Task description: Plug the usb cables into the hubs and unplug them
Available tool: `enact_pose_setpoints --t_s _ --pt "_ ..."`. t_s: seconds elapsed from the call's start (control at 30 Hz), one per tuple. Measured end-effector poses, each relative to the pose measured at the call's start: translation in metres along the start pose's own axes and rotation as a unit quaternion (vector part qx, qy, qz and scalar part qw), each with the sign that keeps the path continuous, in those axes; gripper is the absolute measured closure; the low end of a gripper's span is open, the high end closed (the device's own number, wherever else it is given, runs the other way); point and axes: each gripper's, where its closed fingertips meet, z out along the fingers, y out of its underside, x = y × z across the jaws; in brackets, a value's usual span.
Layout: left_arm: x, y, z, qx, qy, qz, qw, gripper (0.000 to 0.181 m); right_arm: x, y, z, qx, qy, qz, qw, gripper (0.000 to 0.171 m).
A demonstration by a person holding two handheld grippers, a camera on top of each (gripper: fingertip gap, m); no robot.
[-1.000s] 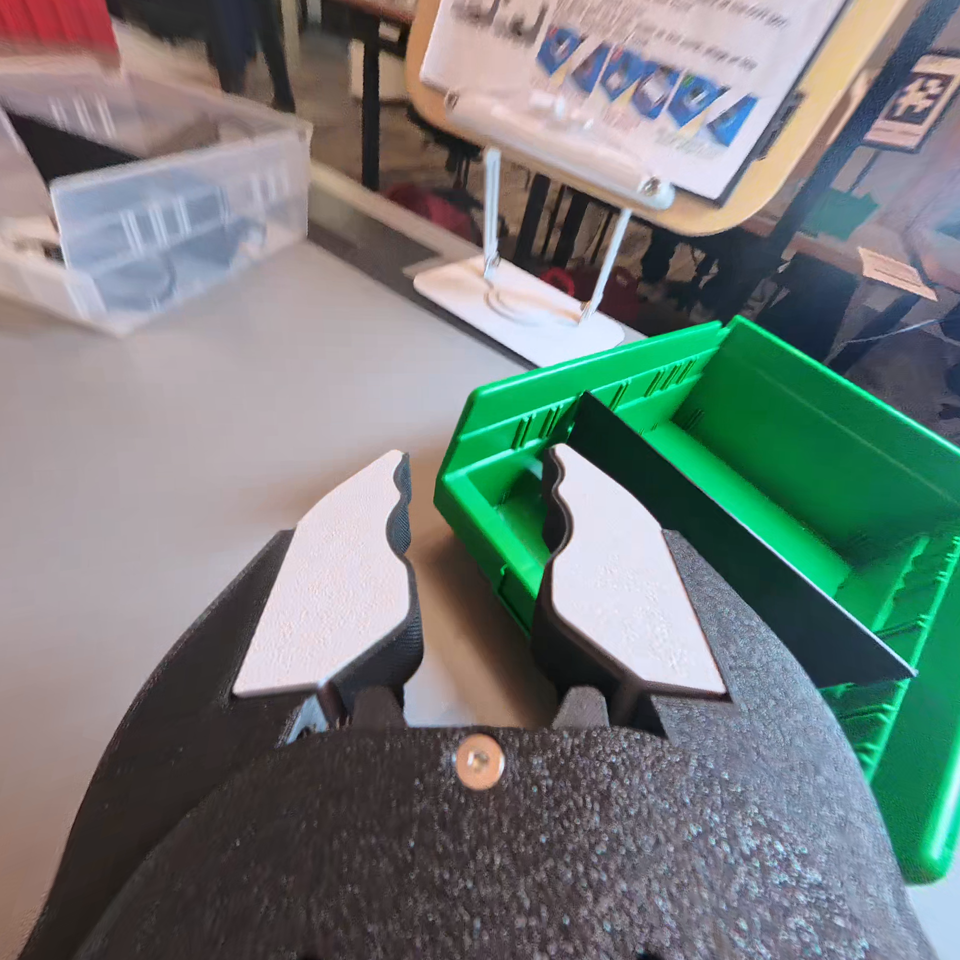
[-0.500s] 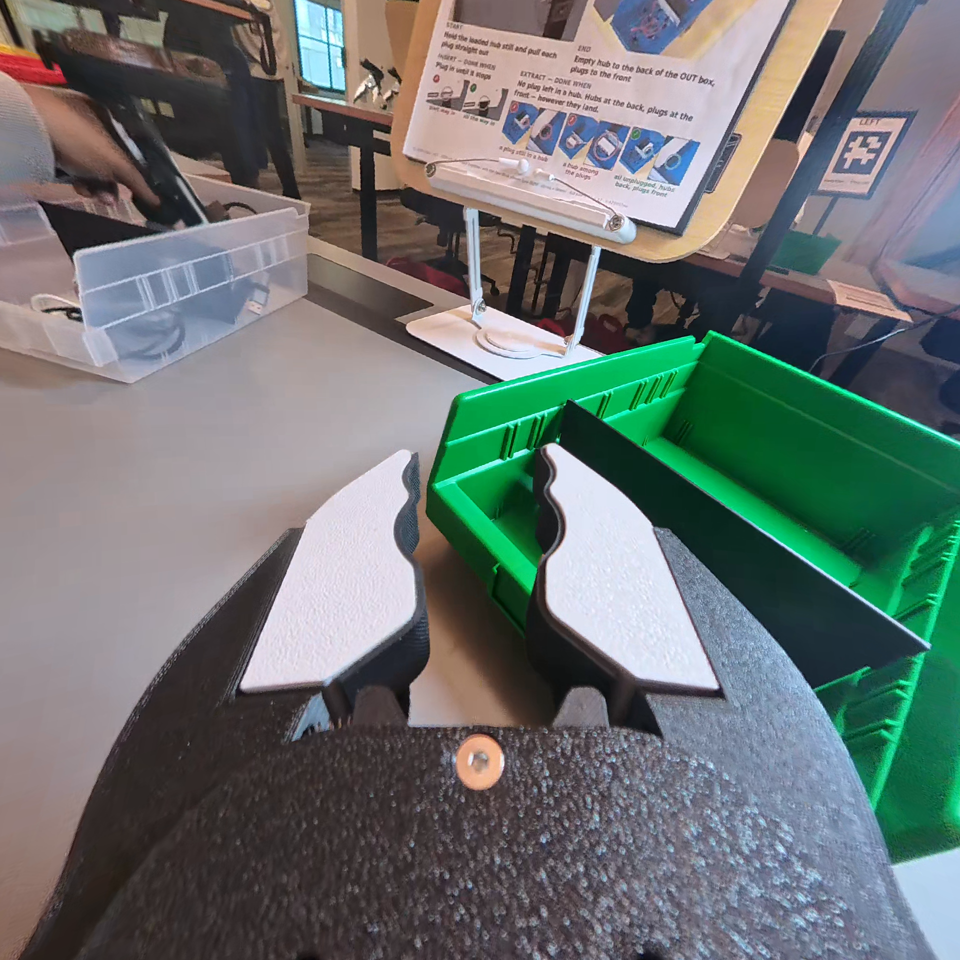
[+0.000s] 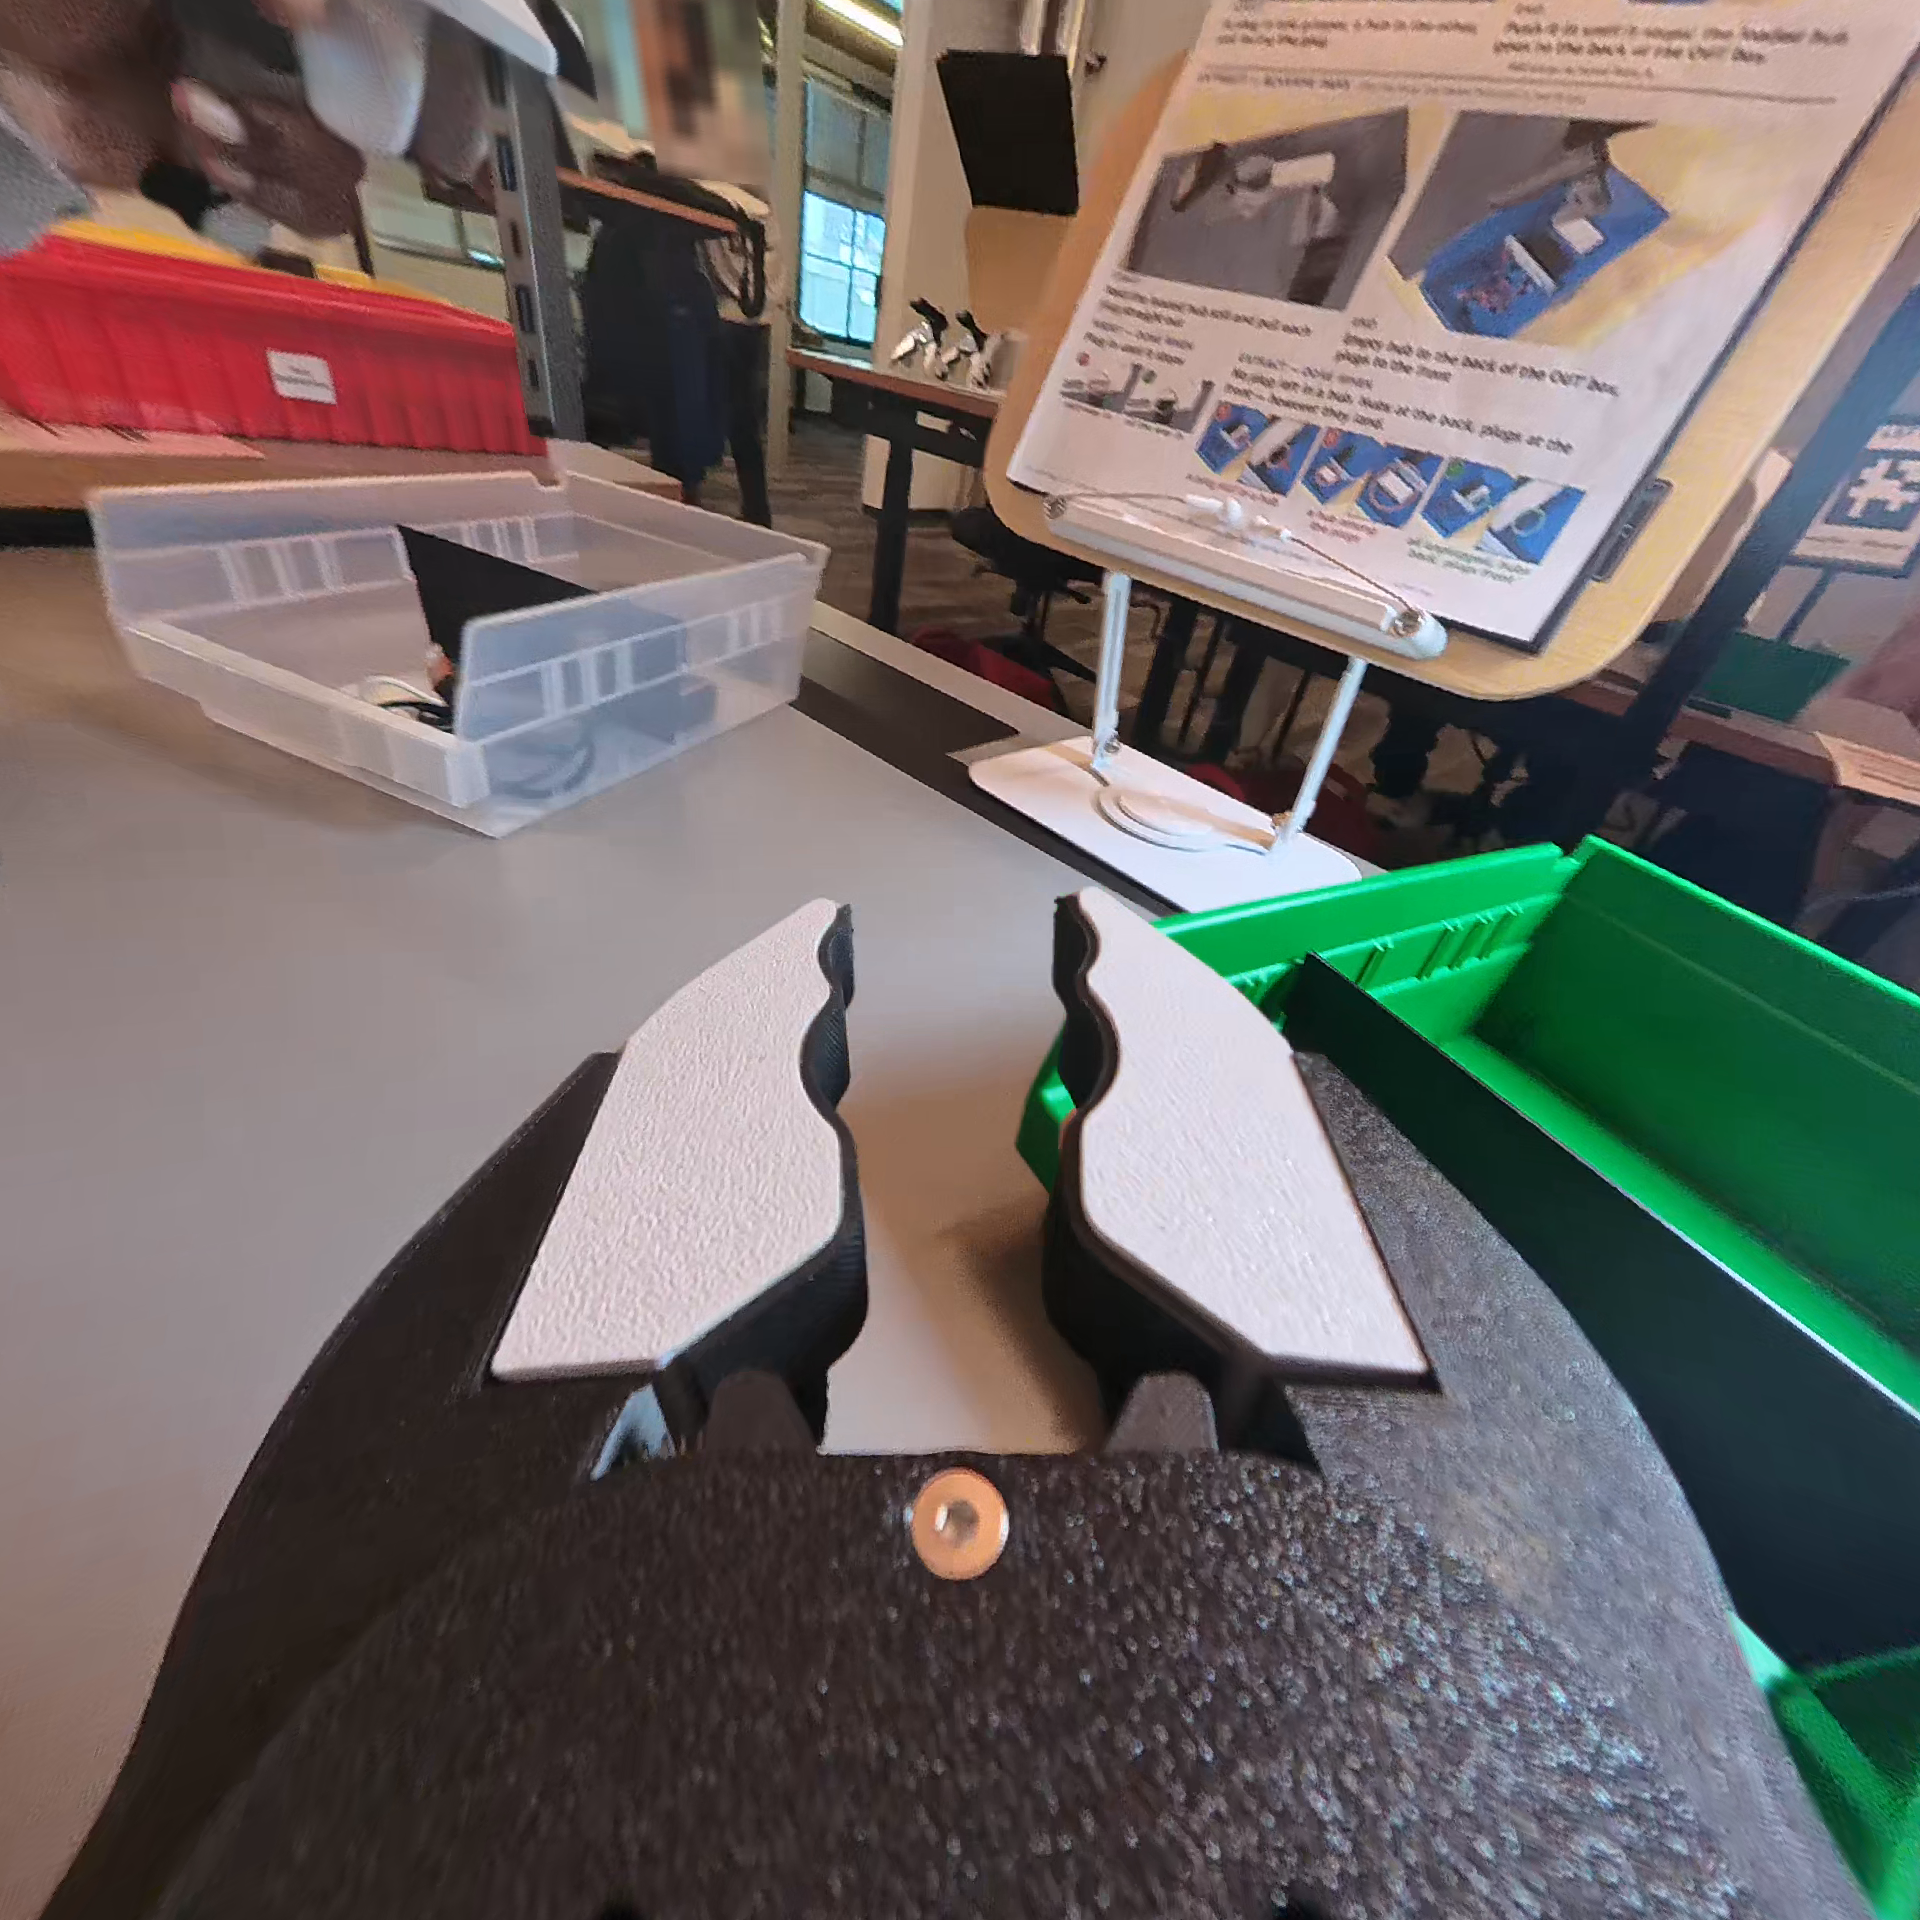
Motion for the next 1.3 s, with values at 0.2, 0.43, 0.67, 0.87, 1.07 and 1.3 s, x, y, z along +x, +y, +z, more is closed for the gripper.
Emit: enact_pose_setpoints --t_s 0.2,0.43,0.67,0.87,1.07,1.3 --pt "0.149 0.023 0.018 0.104 0.240 -0.115 0.958 0.148 -0.061 -0.018 0.001 0.023 -0.132 0.012 0.991 0.136" --pt "0.193 0.066 0.046 0.137 0.343 -0.266 0.890 0.148 -0.140 -0.006 -0.003 0.016 -0.293 -0.002 0.956 0.111" --pt "0.179 0.070 0.057 0.177 0.317 -0.381 0.850 0.148 -0.140 -0.003 0.009 0.039 -0.154 -0.203 0.966 0.113" --pt "0.182 0.071 0.059 0.182 0.319 -0.416 0.832 0.148 -0.121 -0.025 0.003 0.094 -0.070 -0.247 0.962 0.158" --pt "0.193 0.088 0.072 0.132 0.301 -0.374 0.868 0.142 -0.095 -0.024 -0.004 0.073 -0.164 -0.001 0.984 0.161" --pt "0.182 0.087 0.063 0.138 0.238 -0.182 0.944 0.143 -0.084 -0.032 -0.017 0.091 -0.248 0.145 0.953 0.161"
